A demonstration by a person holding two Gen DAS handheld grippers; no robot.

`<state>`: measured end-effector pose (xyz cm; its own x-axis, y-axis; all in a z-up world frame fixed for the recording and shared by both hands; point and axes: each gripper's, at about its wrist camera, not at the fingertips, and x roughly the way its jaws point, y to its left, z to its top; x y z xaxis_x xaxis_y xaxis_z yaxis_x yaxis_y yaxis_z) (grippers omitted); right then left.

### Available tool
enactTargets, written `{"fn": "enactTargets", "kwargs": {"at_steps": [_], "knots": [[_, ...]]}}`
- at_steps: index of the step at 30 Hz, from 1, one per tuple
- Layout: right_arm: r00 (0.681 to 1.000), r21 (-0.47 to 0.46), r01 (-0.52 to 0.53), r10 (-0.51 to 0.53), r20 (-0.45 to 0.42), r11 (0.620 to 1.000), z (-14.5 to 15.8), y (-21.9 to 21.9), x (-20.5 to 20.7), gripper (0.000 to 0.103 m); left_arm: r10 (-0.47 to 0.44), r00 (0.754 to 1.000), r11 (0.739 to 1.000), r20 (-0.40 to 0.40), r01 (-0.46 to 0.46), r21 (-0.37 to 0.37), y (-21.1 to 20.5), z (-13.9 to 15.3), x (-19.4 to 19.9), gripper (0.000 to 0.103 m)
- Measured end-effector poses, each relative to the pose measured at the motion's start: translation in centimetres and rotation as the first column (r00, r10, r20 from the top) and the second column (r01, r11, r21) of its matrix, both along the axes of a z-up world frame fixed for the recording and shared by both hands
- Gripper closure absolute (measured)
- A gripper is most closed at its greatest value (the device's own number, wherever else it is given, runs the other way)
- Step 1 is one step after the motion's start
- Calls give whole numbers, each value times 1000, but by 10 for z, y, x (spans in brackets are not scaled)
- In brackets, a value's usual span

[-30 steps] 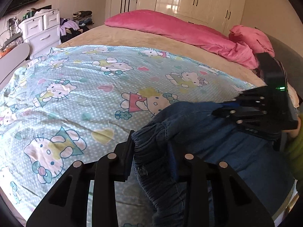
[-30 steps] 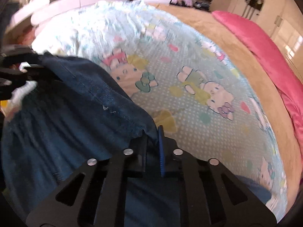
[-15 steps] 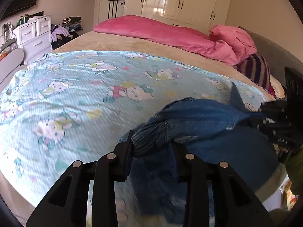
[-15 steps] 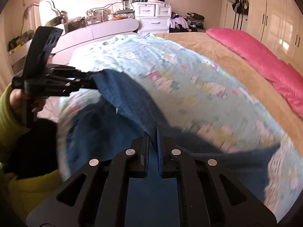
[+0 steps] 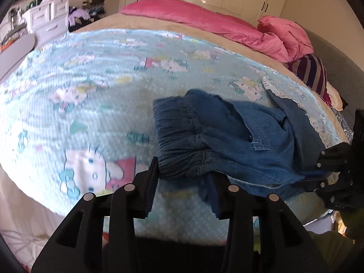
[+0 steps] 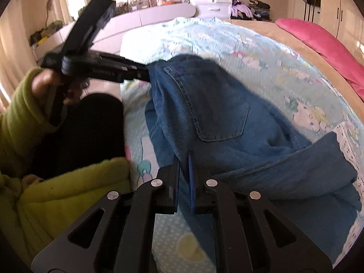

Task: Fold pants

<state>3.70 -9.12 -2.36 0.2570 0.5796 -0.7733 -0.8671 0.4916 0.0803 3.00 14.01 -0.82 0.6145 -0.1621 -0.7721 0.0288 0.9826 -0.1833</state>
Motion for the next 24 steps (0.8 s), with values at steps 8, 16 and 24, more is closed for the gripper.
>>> {"fn": "enactTargets", "kwargs": {"at_steps": [8, 16, 24], "knots": [[1000, -11, -3, 2, -5, 1000, -7, -2, -10, 97, 111, 993, 994, 33, -111, 1, 12, 15, -34, 62], [999, 5, -34, 34, -23, 999, -5, -4, -21, 83, -28, 998, 1000, 54, 28, 5, -46, 25, -4, 64], [997, 123, 80, -80, -5, 989, 16, -25, -1, 74, -21, 1000, 998, -11, 22, 57, -46, -10, 6, 66]]}}
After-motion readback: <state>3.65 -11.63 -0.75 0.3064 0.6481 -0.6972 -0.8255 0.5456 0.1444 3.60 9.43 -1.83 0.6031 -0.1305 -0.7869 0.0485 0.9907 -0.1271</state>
